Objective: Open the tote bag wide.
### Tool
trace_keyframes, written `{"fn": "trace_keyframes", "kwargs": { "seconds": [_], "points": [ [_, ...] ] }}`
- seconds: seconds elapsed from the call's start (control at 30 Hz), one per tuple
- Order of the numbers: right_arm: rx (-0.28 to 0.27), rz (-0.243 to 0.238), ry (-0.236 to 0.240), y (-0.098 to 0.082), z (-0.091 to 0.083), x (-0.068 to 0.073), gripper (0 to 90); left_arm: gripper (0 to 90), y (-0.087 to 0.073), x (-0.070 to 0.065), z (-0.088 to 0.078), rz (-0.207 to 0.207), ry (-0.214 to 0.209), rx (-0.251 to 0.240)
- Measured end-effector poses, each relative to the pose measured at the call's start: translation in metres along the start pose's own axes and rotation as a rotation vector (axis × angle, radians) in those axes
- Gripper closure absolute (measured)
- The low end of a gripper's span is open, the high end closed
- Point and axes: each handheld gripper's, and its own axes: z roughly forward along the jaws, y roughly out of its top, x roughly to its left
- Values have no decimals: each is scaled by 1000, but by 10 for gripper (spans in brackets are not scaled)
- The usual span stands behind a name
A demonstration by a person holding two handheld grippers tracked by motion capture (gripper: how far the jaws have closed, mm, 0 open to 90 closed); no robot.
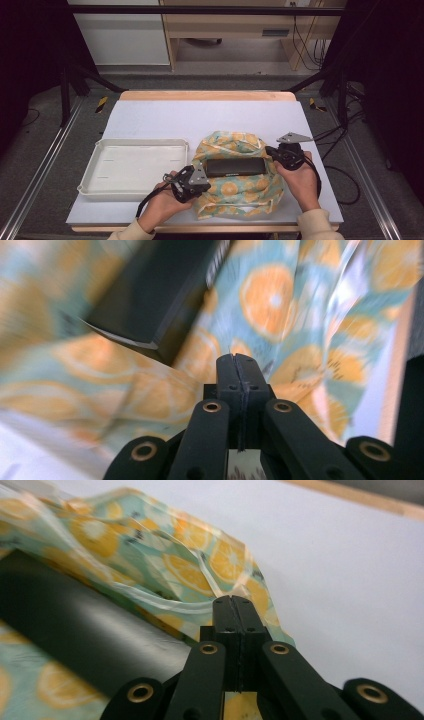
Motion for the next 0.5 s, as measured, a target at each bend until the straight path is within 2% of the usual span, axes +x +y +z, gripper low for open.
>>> {"fn": "trace_keyframes", "kwargs": {
  "seconds": [0.07, 0.1, 0.13, 0.2, 0.27, 0.37, 0.5],
  "points": [
    [-23, -12, 1, 0, -10, 6, 900, 900, 6, 3, -13, -8, -6, -43],
    [-34, -29, 0, -1, -15, 10, 900, 900, 9, 6, -19, -7, 10, -60],
    [-41, -38, 0, -2, -21, 13, 900, 900, 14, 10, -26, -3, 43, -69],
    [-55, -54, 7, -5, -30, 21, 900, 900, 21, 18, -32, 1, 70, -78],
    [-65, -69, -3, -7, -39, 27, 900, 900, 28, 29, -34, -10, 89, -81],
    [-83, -87, 11, -10, -49, 39, 900, 900, 36, 44, -34, -22, 126, -87],
    [-74, -128, 31, -16, -51, 50, 900, 900, 43, 60, -26, -46, 141, -84]
  ]
}}
